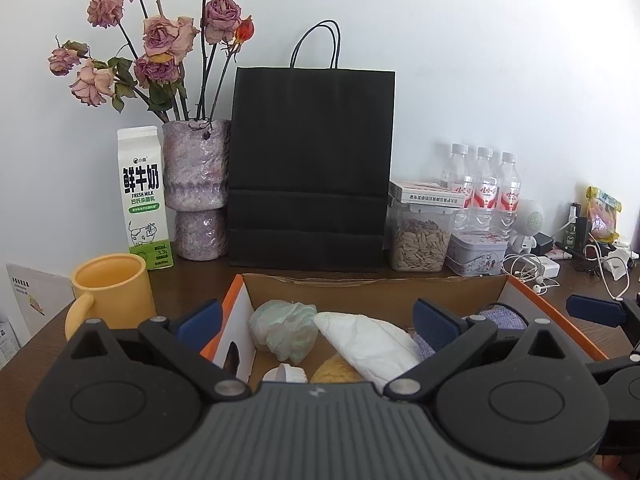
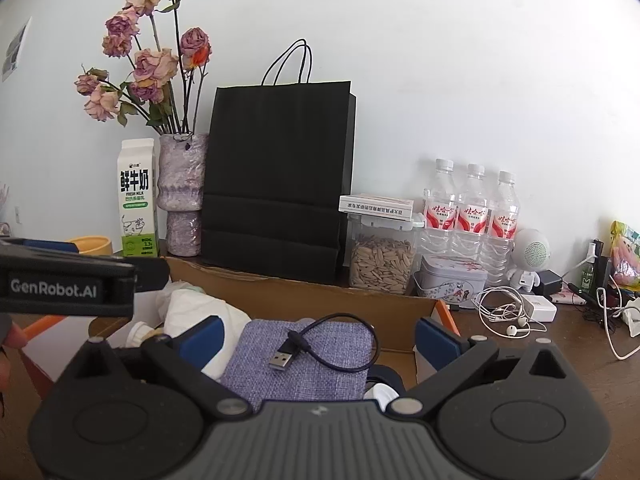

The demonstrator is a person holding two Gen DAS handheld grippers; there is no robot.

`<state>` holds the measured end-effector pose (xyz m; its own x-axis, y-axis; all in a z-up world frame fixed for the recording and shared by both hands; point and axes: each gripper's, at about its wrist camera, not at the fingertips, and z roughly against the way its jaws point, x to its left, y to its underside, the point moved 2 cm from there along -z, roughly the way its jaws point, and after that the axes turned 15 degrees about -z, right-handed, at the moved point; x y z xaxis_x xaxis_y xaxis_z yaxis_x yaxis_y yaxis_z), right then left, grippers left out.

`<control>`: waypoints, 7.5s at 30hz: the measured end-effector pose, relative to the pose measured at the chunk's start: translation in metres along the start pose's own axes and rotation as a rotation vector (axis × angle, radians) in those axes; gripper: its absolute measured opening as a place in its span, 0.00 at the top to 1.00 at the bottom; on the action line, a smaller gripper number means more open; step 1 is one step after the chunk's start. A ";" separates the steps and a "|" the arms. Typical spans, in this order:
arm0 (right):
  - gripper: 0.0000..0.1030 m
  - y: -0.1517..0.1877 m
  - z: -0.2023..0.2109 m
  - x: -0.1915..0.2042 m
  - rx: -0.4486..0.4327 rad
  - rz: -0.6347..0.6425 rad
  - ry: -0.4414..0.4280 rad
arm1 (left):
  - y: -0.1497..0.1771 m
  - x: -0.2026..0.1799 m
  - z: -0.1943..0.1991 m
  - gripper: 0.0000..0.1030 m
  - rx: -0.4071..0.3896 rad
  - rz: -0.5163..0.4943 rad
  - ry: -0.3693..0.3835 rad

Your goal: Organize objects

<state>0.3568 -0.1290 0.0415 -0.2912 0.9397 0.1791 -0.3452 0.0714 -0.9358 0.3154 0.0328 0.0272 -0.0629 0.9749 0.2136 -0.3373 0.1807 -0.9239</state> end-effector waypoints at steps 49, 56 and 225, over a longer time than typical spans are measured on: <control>0.34 0.074 0.069 -0.008 0.306 0.002 -0.053 | 0.080 -0.017 0.078 0.00 0.169 -0.019 0.092; 0.55 0.077 0.053 0.002 0.359 -0.010 -0.077 | 0.081 -0.017 0.077 0.00 0.177 -0.013 0.096; 0.00 0.040 0.174 -0.013 0.238 -0.131 -0.039 | 0.072 0.002 0.165 0.00 0.229 0.015 0.138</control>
<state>0.1912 -0.1967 0.0551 -0.2629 0.9138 0.3097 -0.5808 0.1064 -0.8071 0.1362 0.0262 0.0135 0.0534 0.9887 0.1403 -0.5416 0.1468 -0.8277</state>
